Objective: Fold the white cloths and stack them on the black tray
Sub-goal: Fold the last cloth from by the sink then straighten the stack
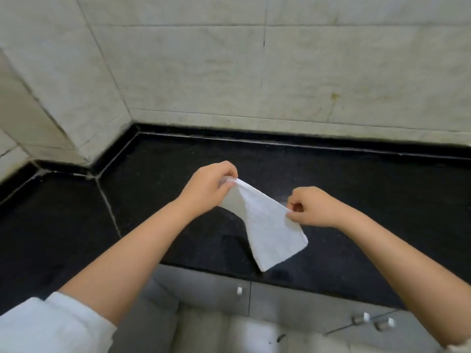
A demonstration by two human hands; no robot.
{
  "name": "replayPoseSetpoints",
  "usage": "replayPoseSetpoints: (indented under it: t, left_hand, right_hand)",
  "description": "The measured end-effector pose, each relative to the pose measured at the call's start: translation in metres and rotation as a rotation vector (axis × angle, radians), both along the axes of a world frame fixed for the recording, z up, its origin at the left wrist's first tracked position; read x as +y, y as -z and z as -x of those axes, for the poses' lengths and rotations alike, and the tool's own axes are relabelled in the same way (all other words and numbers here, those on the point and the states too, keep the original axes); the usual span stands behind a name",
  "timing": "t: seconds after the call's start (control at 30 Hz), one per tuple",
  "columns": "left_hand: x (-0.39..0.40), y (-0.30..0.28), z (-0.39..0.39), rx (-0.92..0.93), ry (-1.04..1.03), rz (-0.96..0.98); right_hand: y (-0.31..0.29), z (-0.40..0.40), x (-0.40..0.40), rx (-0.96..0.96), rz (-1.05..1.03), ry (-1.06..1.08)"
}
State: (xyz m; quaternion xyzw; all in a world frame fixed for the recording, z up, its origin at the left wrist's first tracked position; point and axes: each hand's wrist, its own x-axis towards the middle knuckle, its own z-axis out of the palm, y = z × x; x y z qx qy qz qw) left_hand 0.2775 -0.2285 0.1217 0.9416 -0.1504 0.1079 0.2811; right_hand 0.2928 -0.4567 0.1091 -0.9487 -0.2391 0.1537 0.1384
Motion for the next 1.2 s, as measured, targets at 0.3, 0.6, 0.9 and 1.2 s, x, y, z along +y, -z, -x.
replayPoseSetpoints:
  t: [0.3, 0.6, 0.9, 1.2]
  left_hand:
    - [-0.003, 0.014, -0.115, 0.036, -0.037, 0.026]
    - [0.016, 0.034, -0.189, 0.168, 0.112, -0.012]
    - [0.019, 0.137, -0.161, 1.008, 0.532, -0.508]
    - [0.001, 0.161, -0.172, 0.741, 0.274, -0.336]
  right_hand:
    - [0.030, -0.083, -0.039, -0.142, -0.172, 0.403]
    - [0.017, -0.126, -0.030, -0.423, -0.264, 0.495]
    - [0.126, -0.081, -0.029, 0.651, -0.080, 0.348]
    - [0.151, -0.098, -0.041, 0.351, -0.067, 0.608]
